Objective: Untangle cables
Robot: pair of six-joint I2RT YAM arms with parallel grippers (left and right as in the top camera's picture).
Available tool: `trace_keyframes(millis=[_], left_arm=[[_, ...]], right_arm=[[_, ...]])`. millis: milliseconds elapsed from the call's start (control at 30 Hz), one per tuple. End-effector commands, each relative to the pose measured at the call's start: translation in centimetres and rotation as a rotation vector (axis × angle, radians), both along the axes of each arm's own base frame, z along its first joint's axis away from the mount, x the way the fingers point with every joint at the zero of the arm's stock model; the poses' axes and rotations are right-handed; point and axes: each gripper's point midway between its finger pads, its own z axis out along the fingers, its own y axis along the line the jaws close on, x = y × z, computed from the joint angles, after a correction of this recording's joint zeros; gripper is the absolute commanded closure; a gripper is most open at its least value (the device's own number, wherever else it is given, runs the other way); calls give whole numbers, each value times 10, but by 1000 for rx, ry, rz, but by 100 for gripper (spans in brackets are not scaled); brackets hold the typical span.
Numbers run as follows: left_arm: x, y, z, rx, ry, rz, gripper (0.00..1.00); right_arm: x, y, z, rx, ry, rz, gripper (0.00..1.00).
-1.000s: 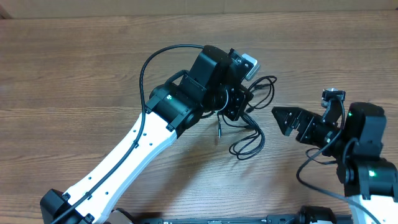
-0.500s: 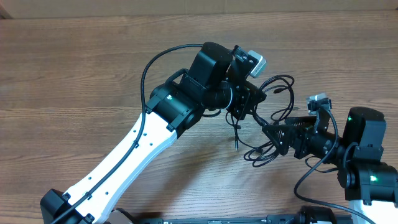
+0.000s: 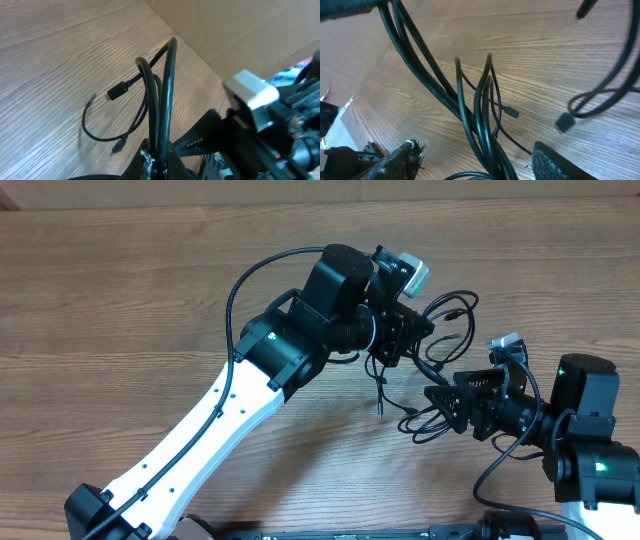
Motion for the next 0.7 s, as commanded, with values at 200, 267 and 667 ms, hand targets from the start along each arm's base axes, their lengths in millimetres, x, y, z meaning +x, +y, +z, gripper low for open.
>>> trace_keyframes(millis=[200, 267, 667], left_arm=[[-9, -1, 40, -109, -36, -56, 96], [-7, 0, 39, -106, -34, -50, 96], [2, 11, 25, -46, -4, 14, 96]], right_arm=[[5, 1, 7, -1, -17, 17, 65], [6, 1, 8, -1, -20, 17, 71], [7, 1, 9, -1, -25, 17, 78]])
